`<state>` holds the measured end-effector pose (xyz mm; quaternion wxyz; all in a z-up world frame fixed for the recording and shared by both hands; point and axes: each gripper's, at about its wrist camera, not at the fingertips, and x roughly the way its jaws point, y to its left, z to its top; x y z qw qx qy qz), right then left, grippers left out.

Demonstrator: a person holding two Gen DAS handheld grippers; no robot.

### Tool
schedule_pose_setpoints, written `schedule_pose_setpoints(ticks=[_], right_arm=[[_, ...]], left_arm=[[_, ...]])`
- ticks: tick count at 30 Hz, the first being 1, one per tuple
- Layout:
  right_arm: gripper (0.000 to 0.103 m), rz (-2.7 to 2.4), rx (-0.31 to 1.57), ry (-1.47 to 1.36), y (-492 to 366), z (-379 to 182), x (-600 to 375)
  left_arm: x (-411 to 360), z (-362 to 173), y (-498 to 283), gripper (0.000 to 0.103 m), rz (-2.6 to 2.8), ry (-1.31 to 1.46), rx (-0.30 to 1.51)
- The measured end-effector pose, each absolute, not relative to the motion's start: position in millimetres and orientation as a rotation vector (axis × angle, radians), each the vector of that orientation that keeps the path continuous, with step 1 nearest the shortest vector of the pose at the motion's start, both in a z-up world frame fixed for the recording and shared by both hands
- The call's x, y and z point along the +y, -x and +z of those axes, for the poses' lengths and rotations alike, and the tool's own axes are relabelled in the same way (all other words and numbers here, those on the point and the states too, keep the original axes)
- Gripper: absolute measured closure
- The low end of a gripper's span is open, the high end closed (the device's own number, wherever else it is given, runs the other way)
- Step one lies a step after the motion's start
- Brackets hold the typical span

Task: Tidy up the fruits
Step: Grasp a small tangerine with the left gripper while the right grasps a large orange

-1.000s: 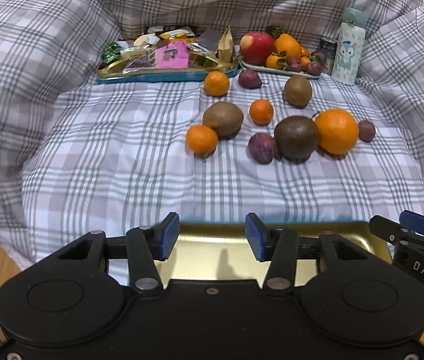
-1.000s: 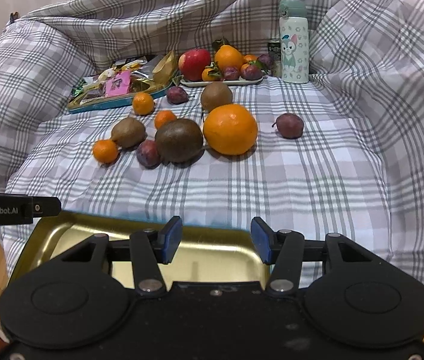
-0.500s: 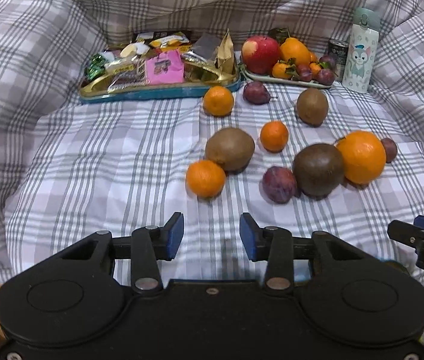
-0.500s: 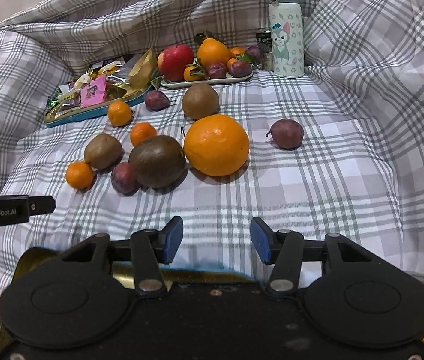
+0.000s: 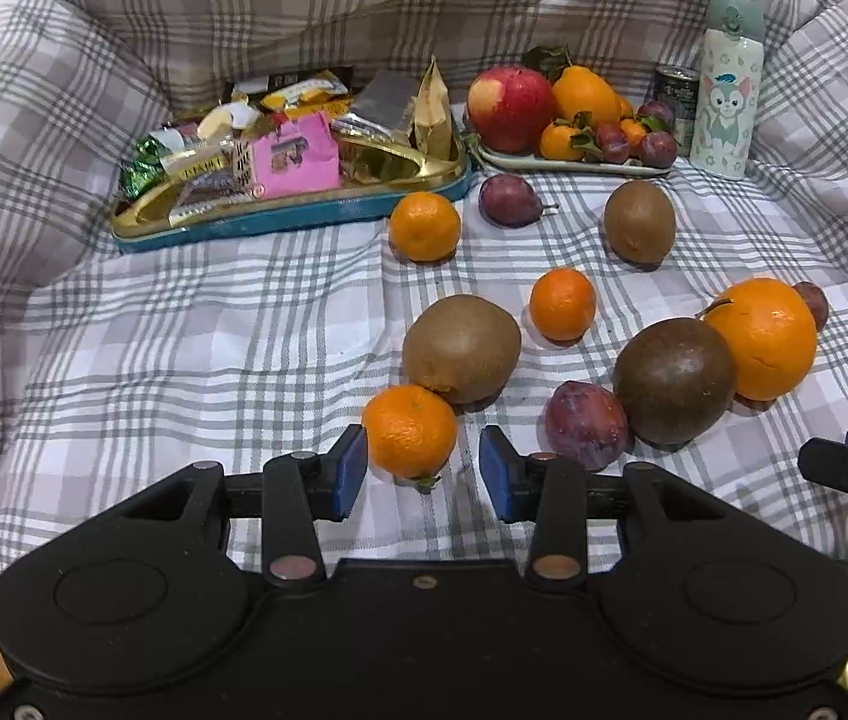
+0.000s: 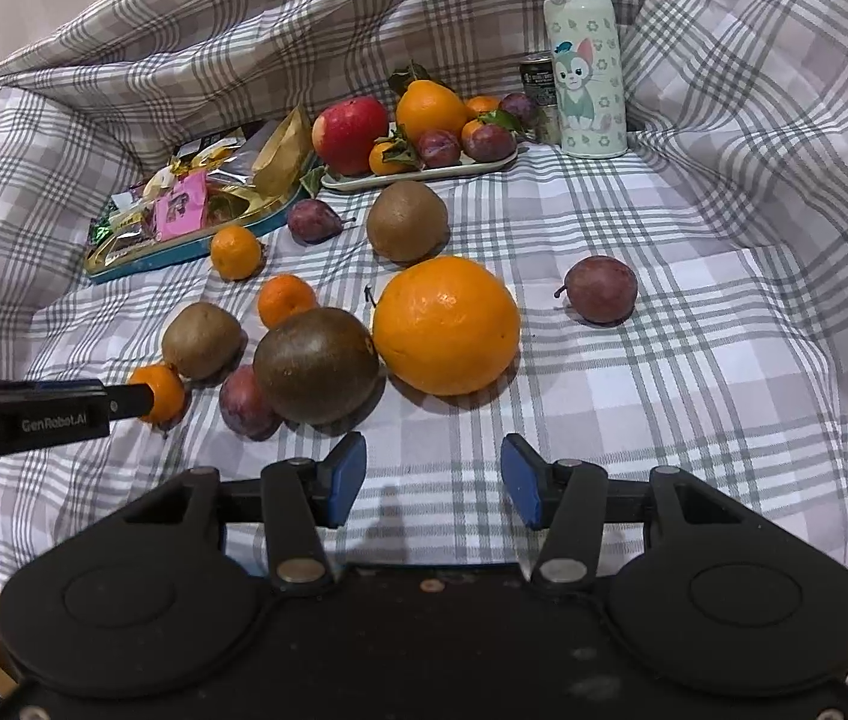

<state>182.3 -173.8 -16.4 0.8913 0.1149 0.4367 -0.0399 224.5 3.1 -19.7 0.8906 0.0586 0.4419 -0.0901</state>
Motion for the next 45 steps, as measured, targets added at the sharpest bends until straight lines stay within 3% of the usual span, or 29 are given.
schedule_pose_setpoints(ticks=[20, 45], right_arm=[[0.049, -0.085, 0.903, -0.258, -197.4, -25.3, -181.9], [0.049, -0.129, 0.844, -0.215, -235.9, -14.6, -186.8]], left_arm=[[12.2, -38.2, -249.0, 0.054, -0.174, -0.048, 0.969], [12.2, -35.4, -225.8, 0.055, -0.197, 0.013, 1.017]])
